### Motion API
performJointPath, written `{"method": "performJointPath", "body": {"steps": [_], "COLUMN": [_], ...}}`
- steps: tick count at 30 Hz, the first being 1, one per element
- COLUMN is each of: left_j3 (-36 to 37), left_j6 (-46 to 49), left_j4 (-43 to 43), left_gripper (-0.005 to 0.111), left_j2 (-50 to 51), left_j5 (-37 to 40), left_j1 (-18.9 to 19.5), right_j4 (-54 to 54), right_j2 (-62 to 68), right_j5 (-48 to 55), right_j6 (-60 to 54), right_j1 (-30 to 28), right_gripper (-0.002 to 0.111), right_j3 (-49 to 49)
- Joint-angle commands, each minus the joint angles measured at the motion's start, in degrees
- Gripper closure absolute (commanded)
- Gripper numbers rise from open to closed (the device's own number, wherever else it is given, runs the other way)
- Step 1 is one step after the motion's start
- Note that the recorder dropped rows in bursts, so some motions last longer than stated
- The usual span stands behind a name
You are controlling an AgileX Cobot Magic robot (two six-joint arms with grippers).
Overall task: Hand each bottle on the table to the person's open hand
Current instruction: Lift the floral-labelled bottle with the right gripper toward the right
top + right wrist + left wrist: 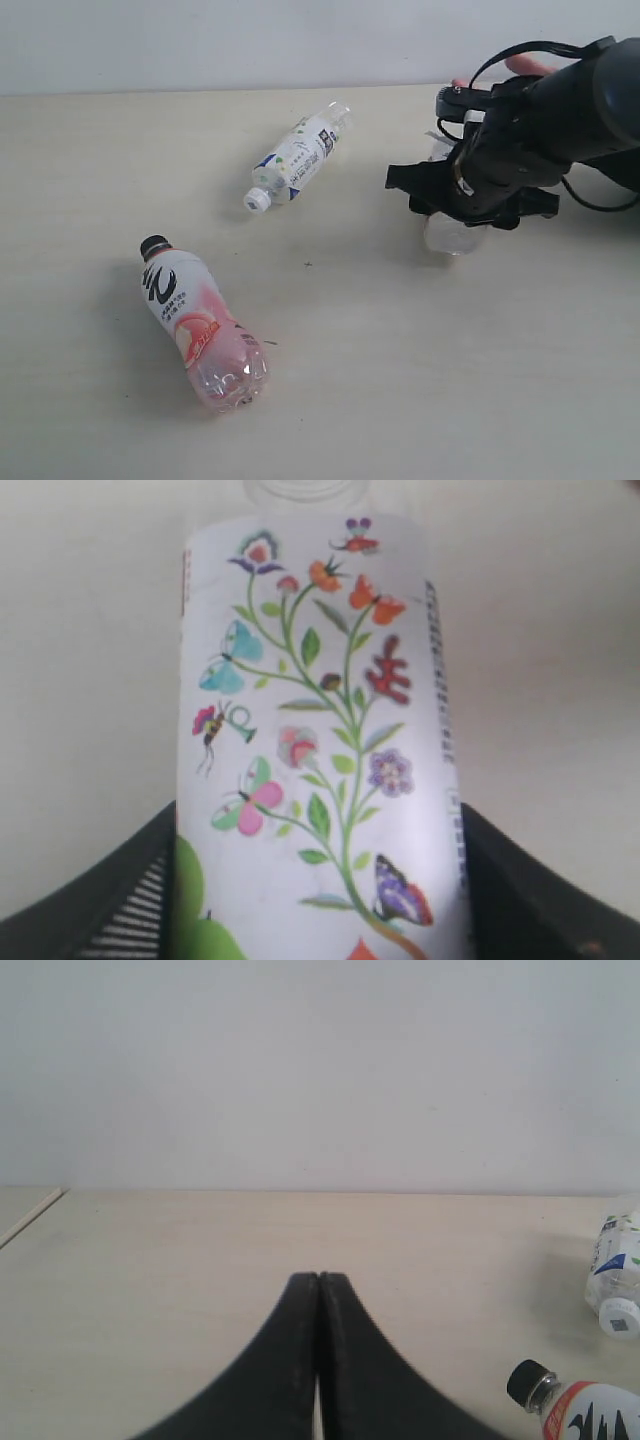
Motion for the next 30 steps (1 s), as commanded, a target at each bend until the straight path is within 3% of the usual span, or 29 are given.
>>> {"method": "performJointPath", "body": {"steps": [1, 7, 18, 26, 30], "left_j3": [-0.01, -0.01, -0.01, -0.01, -0.01], "left_j6": [-0.09, -0.09, -0.09, -0.09, -0.09], "left_j4": [0.07, 0.07, 0.07, 0.07, 0.07], "left_gripper": [0.107, 0.107, 0.107, 0.107, 0.107], "left_j2": [-0.38, -0.38, -0.38, -0.38, -0.38], "left_j5": [-0.09, -0.09, -0.09, -0.09, -0.09], "left_j1": [0.05, 0.05, 0.05, 0.05, 0.05], "right_j4": [9.80, 25.91, 35.28, 34.90, 33.90], "right_j2": [-5.56, -13.95, -29.38, -44.96, -53.68], "right_j5": [0.04, 0.66, 17.50, 17.62, 17.03], "right_j6": [-12.02, -31.80, -51.94, -52.46, -52.33], "right_j1": [0.09, 1.02, 11.53, 20.64, 22.02], "right_gripper": [0.108, 0.108, 0.108, 0.108, 0.108], "right_j3": [3.33, 8.80, 12.07, 17.54, 22.11]}}
